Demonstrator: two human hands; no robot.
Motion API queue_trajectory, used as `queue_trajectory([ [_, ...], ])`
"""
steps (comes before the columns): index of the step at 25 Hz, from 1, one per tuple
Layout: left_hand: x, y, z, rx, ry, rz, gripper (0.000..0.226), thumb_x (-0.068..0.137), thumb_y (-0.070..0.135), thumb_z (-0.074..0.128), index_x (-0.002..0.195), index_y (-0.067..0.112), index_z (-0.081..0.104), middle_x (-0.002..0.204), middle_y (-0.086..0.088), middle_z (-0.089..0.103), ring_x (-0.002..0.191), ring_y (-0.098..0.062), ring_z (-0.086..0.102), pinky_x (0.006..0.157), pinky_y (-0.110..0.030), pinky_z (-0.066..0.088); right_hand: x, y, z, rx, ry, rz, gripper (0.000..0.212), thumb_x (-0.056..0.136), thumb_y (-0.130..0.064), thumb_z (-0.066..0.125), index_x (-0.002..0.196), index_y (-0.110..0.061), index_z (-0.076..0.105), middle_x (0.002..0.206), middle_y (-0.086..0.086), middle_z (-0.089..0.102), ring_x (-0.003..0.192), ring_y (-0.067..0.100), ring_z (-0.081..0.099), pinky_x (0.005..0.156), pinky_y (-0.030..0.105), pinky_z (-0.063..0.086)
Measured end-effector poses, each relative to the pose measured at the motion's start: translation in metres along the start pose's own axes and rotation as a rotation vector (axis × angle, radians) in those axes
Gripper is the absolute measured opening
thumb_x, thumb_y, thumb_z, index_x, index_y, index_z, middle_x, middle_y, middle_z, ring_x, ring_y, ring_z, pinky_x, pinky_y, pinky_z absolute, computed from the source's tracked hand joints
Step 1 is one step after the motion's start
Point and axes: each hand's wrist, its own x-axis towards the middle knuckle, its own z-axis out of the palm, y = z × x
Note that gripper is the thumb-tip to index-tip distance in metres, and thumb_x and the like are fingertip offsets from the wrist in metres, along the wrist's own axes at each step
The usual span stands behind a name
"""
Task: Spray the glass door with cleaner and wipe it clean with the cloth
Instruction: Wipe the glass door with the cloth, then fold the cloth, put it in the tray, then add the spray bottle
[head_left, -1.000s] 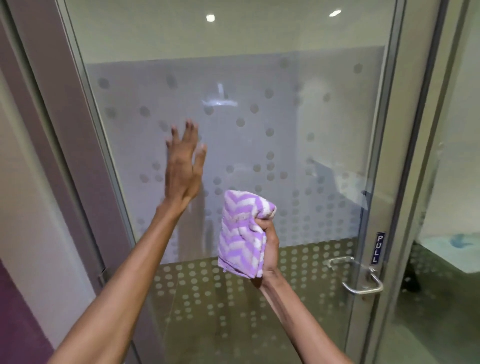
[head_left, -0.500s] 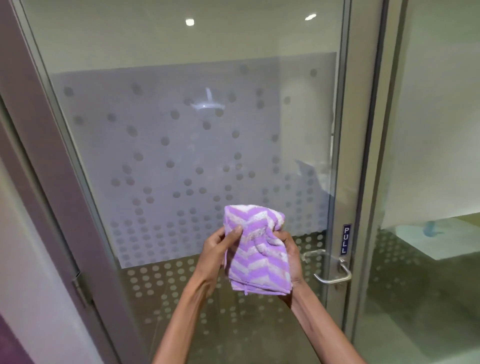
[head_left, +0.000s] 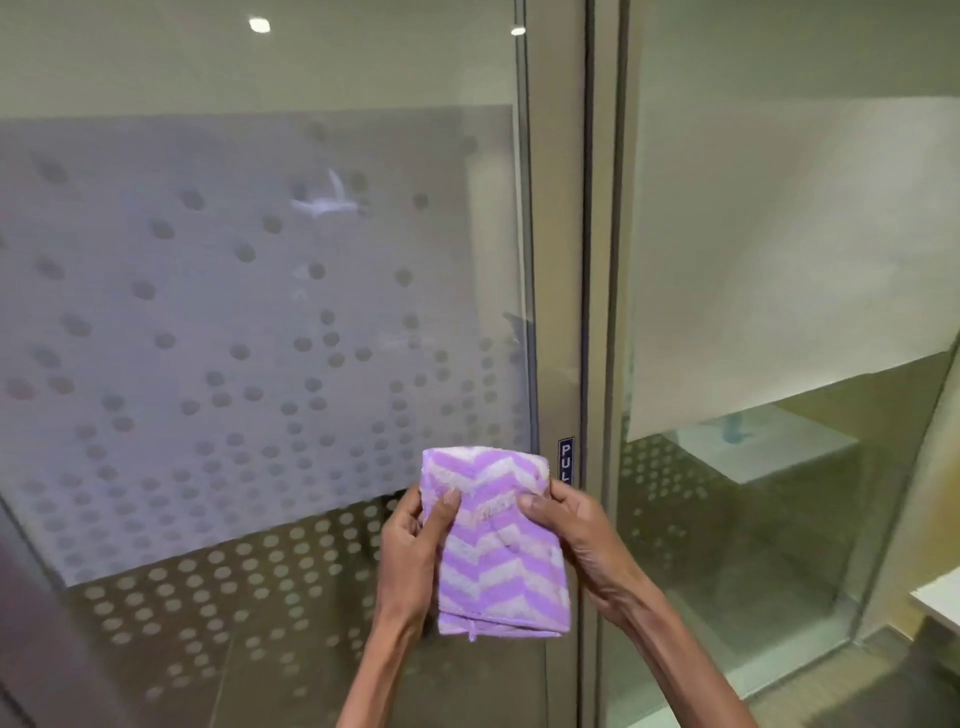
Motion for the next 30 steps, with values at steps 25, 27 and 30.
queue_trajectory([
  [25, 0.084, -0.12, 0.378, -0.097, -0.738, -0.184, 0.044, 0.076, 0.04, 0.083, 0.115, 0.034, 0.066, 0.11, 0.002, 0.079, 0.095, -0.02, 0.079, 0.077, -0.034, 0.065, -0.075, -0.054, -0.295, -0.5, 1.164, -0.289, 0.037, 0.091, -0.066, 0.052, 0.102, -0.034, 0.065, 0.092, -0.007, 0.073, 0.076, -0.009, 0.068, 0.062, 0.01, 0.054],
  [27, 0.073, -0.132, 0.419, -0.103, -0.798, -0.204, 0.049, 0.078, 0.042, 0.084, 0.121, 0.03, 0.063, 0.111, 0.004, 0.078, 0.097, -0.017, 0.078, 0.077, -0.032, 0.065, -0.099, -0.062, -0.328, -0.482, 1.188, -0.262, 0.025, 0.093, -0.067, 0.053, 0.1, -0.047, 0.066, 0.096, -0.011, 0.075, 0.084, -0.006, 0.072, 0.069, 0.016, 0.06],
  [30, 0.055, -0.151, 0.487, -0.138, -0.875, -0.24, 0.051, 0.08, 0.039, 0.082, 0.125, 0.026, 0.062, 0.114, 0.004, 0.078, 0.1, -0.015, 0.077, 0.077, -0.029, 0.064, -0.139, -0.076, -0.387, -0.446, 1.187, -0.214, 0.018, 0.095, -0.066, 0.057, 0.102, -0.054, 0.067, 0.104, -0.015, 0.077, 0.097, 0.011, 0.077, 0.088, 0.039, 0.065],
])
